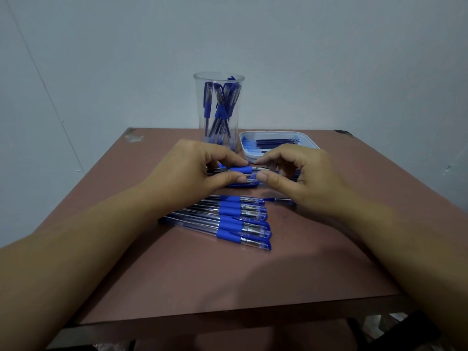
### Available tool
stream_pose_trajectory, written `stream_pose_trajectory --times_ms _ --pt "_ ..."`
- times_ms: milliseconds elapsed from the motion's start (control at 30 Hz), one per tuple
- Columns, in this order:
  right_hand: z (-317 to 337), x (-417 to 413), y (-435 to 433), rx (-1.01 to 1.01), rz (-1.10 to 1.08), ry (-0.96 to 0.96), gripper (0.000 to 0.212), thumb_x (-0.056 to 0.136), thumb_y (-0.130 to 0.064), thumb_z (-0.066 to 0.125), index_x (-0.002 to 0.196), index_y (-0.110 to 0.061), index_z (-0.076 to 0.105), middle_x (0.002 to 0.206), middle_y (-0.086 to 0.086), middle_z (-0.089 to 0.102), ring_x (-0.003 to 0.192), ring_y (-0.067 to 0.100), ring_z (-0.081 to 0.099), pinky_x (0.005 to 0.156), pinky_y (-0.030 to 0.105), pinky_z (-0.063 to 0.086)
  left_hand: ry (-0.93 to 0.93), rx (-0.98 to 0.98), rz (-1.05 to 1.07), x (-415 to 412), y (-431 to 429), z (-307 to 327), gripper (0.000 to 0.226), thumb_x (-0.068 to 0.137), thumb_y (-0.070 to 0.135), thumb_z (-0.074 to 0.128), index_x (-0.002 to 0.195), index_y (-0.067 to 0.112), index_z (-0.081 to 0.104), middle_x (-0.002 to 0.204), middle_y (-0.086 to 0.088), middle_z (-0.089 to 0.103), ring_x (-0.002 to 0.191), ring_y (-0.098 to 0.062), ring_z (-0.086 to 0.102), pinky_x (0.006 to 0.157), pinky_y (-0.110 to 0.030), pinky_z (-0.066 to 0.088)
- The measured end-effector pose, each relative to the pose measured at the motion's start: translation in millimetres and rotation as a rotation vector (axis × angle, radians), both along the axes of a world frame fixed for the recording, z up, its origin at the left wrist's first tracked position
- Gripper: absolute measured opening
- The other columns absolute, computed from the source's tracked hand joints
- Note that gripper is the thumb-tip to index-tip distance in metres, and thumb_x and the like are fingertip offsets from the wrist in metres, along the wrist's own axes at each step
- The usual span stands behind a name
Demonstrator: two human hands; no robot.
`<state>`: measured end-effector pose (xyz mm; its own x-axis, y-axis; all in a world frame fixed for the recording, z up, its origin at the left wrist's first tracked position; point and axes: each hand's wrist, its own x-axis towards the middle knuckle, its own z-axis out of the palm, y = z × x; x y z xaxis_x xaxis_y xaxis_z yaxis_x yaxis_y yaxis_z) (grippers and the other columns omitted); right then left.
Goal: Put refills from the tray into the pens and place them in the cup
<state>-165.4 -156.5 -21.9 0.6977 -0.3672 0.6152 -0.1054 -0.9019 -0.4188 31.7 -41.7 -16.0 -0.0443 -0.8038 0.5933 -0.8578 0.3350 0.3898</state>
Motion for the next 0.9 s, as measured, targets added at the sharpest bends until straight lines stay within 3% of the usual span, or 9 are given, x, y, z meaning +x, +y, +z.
stream_pose_trajectory --times_ms 167,367,500,600,733,900 --pt "-3 2 -4 -0.029 -0.014 0.023 0.009 0.088 -0.024 0.071 0.097 -0.027 0.071 0.081 -0.015 0.068 0.074 0.009 0.061 0.064 0.028 0.05 -0.002 0.015 0.003 0 0 0 0.035 0.073 0.062 0.06 0.101 0.044 0.07 0.076 0.038 0.059 0.073 -0.003 0.063 0.063 -0.009 0.044" --pt "1 -1 -4 -0.03 -0.005 -0.023 0.024 0.082 -0.011 0.075 0.091 -0.032 0.065 0.075 -0.021 0.061 0.07 0.006 0.059 0.064 0.017 0.046 0.059 0.069 0.048 3 -2 -3 0.019 0.079 0.04 0.074 0.098 0.043 0.072 0.076 0.033 0.065 0.068 -0.004 0.062 0.06 -0.013 0.046" --pt "3 -4 -10 0.013 -0.064 -0.02 0.033 0.084 -0.012 0.074 0.086 -0.041 0.06 0.078 -0.017 0.064 0.071 0.008 0.058 0.064 0.013 0.043 0.059 0.093 0.066 6 -1 -1 0.021 0.078 0.041 0.074 0.093 0.052 0.064 0.083 0.019 0.071 0.073 -0.004 0.063 0.062 -0.015 0.048" --pt "6 -10 -15 0.04 -0.101 0.11 0.035 0.087 -0.009 0.069 0.084 -0.043 0.058 0.082 -0.015 0.064 0.075 0.004 0.058 0.065 0.008 0.04 0.07 0.099 0.096 10 -2 -3 0.019 0.078 0.042 0.074 0.096 0.047 0.069 0.081 0.014 0.072 0.072 -0.003 0.062 0.06 -0.01 0.045" --pt "8 -14 -15 -0.023 -0.109 0.415 0.02 0.091 -0.01 0.063 0.093 -0.03 0.067 0.091 -0.017 0.064 0.089 -0.008 0.056 0.072 0.003 0.038 0.041 0.117 0.113 12 -4 -4 0.022 0.078 0.041 0.074 0.101 0.039 0.073 0.08 0.012 0.072 0.073 -0.003 0.061 0.059 -0.009 0.044" --pt "9 -8 -14 -0.041 -0.037 0.554 0.024 0.093 -0.009 0.06 0.1 -0.03 0.07 0.096 -0.018 0.063 0.09 -0.005 0.057 0.08 0.012 0.044 0.036 0.146 0.107 12 -4 -4 0.023 0.078 0.043 0.073 0.101 0.042 0.072 0.082 0.01 0.072 0.073 -0.002 0.061 0.059 -0.009 0.043"
